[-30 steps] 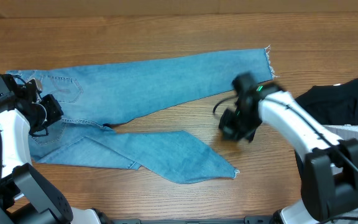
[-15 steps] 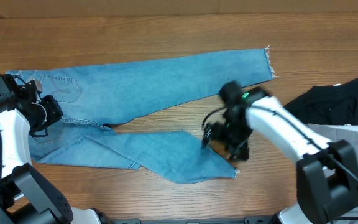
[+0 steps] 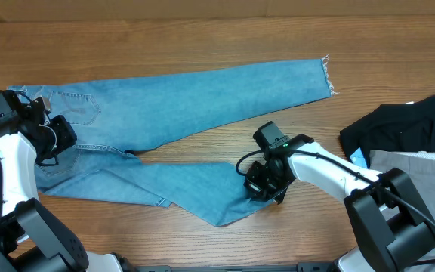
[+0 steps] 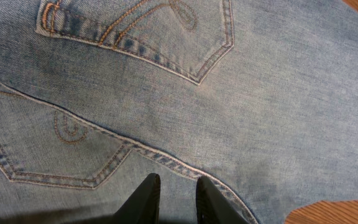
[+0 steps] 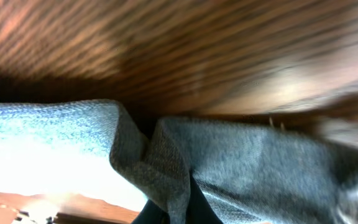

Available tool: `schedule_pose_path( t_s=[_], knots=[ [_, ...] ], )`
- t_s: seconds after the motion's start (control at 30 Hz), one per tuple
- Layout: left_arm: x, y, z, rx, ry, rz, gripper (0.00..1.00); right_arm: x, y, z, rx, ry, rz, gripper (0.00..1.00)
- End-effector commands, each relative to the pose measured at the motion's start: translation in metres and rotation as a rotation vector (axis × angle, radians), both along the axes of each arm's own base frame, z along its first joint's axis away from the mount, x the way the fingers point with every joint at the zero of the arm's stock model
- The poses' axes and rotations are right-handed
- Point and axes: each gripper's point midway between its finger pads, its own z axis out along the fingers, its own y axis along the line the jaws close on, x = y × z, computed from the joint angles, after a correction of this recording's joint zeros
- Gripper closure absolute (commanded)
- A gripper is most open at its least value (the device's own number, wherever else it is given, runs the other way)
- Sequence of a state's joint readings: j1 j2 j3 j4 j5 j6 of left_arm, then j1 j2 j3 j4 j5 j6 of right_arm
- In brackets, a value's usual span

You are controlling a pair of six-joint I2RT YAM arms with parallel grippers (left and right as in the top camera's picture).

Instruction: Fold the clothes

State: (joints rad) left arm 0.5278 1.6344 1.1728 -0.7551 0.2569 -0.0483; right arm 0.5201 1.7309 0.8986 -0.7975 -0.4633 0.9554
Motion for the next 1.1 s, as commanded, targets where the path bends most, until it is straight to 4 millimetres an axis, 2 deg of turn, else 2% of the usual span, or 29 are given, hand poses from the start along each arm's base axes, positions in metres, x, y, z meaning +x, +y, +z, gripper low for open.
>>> schedule_pose_path(
  t_s=[0.0, 0.07, 0.17, 0.23, 0.33, 0.43, 0.57, 0.63, 0.67, 0.73, 0.8, 0.83, 0.93, 0.97, 1.07],
  knots=[
    [0.001, 0.000, 0.003, 0.017, -0.008, -0.017, 0.76, 0.037, -0.017, 0.015, -0.046, -0.154, 0.075, 0.96],
    [0.001, 0.000, 0.003, 0.018, -0.007, -0.018, 0.76, 0.065, -0.020, 0.038, -0.035, -0.270, 0.152, 0.96],
    [0.001, 0.000, 0.003, 0.018, -0.007, -0.017, 0.76, 0.113, -0.019, 0.089, -0.021, -0.478, 0.237, 0.96],
    [0.001, 0.000, 0.003, 0.017, -0.007, -0.017, 0.75, 0.139, -0.025, 0.126, -0.065, -0.593, 0.272, 0.96],
    [0.000, 0.000, 0.003, 0.016, -0.003, -0.017, 0.75, 0.153, -0.050, 0.162, -0.215, -0.651, 0.279, 0.96],
    [-0.001, 0.000, 0.002, 0.015, 0.000, -0.017, 0.75, 0.141, -0.088, 0.180, -0.413, -0.587, 0.259, 0.96],
    [-0.003, 0.003, 0.001, 0.029, 0.012, -0.005, 0.75, 0.099, -0.127, 0.176, -0.564, -0.374, 0.141, 0.96],
    [-0.003, 0.002, 0.001, 0.025, 0.015, 0.000, 0.75, 0.074, -0.143, 0.163, -0.610, -0.246, 0.098, 0.96],
    [-0.003, 0.002, 0.001, 0.024, 0.015, 0.001, 0.75, 0.070, -0.145, 0.158, -0.614, -0.222, 0.101, 0.95],
    [-0.004, 0.002, 0.001, 0.023, 0.018, 0.001, 0.74, 0.064, -0.147, 0.144, -0.610, -0.187, 0.101, 0.81],
    [-0.005, 0.002, 0.001, 0.021, 0.021, 0.001, 0.74, 0.062, -0.150, 0.132, -0.613, -0.172, 0.098, 0.45],
    [-0.005, 0.002, 0.001, 0.021, 0.022, 0.001, 0.73, 0.061, -0.152, 0.126, -0.614, -0.166, 0.094, 0.32],
    [-0.005, 0.001, 0.000, 0.019, 0.025, 0.001, 0.70, 0.062, -0.160, 0.115, -0.616, -0.154, 0.067, 0.25],
    [-0.006, 0.001, 0.000, 0.018, 0.027, 0.000, 0.69, 0.064, -0.163, 0.113, -0.615, -0.156, 0.052, 0.20],
    [-0.007, -0.001, 0.000, 0.010, 0.030, 0.003, 0.66, 0.077, -0.164, 0.112, -0.574, -0.195, 0.032, 0.11]
  ],
)
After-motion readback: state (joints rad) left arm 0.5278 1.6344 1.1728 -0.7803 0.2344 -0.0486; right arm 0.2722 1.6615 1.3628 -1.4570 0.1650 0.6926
